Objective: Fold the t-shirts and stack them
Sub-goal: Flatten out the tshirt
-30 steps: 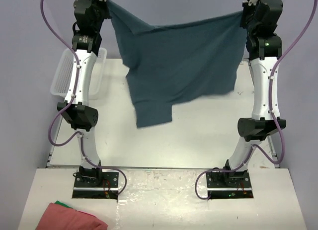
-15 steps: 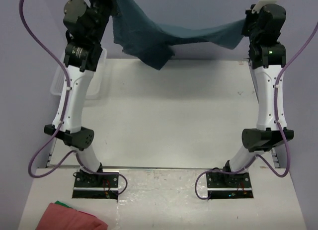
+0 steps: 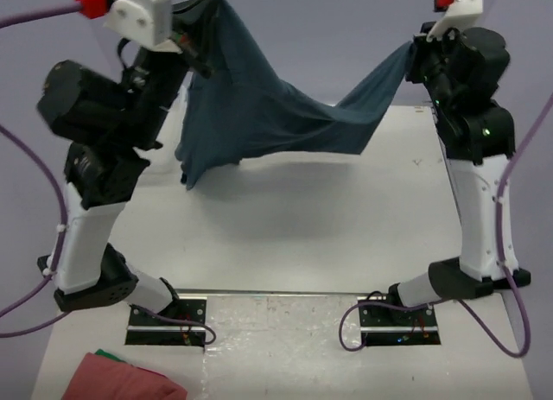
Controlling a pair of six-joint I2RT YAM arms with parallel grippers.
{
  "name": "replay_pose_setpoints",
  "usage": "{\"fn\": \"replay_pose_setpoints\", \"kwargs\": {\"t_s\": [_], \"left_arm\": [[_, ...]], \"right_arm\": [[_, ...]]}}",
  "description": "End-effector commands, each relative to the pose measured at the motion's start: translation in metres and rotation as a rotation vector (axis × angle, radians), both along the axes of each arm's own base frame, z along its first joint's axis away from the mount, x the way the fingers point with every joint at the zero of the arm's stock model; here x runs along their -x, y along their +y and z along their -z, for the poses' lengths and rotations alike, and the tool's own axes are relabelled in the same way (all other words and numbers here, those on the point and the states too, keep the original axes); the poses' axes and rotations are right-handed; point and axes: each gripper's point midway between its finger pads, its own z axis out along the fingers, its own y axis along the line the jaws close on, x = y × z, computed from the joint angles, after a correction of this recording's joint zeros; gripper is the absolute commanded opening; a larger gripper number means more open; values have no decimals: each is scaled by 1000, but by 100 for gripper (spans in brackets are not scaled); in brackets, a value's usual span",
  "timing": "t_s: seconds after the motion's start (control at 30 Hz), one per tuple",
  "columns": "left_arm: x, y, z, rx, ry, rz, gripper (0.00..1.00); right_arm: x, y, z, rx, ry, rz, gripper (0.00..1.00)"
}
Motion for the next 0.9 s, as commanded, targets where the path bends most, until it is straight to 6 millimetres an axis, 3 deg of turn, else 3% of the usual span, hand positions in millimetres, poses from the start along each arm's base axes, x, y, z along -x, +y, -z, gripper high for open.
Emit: {"fn": "replay_pose_setpoints", "kwargs": {"t_s": [0.0,0.07,0.1,0.2,0.27,0.33,0.4,0.43,0.5,0.53,0.6,0.63,0.7,0.73,0.77,0.83,0.87], "left_arm": [[68,80,-46,155,-110,-27,0],[79,89,-46,164,-117,-11,0],[82,88,-48,162,-127,3,0],[87,90,-60,159,-168,4,0],[78,90,-65,142,-185,-52,0],[61,77,-61,107,-177,-91,0],[42,75,-56,82,-174,-187,0],[16,59,-41,42,-131,-244,0],[-6,45,-30,-24,-120,-310,0],[-27,29,-18,-59,-98,-333,0],[-53,31,-8,-74,-81,-362,0],[-77,38,0,-63,-62,-357,0],[-101,47,10,-57,-39,-361,0],[-125,43,24,-57,-5,-354,0],[-147,62,33,-60,14,-390,0],[-194,62,71,-68,104,-357,0],[-216,86,85,-64,138,-396,0]], "right_arm": [[129,-5,-116,-40,-333,-63,0],[158,-1,-125,-58,-378,-112,0],[187,-5,-136,-77,-430,-132,0],[228,-7,-152,-101,-508,-182,0],[241,-6,-161,-109,-547,-206,0],[233,-6,-162,-99,-544,-193,0],[215,-11,-158,-79,-518,-139,0],[188,-8,-150,-65,-474,-117,0],[155,-10,-140,-33,-423,-61,0],[122,-3,-130,-16,-374,-53,0],[91,-5,-119,-9,-334,-26,0],[60,-5,-107,-14,-293,-24,0],[32,-7,-95,-29,-251,-15,0],[27,-4,-100,-44,-263,-44,0],[-2,-2,-80,-53,-212,-50,0],[-20,-5,-76,-77,-207,-49,0],[-42,-5,-59,-75,-169,-45,0]]}}
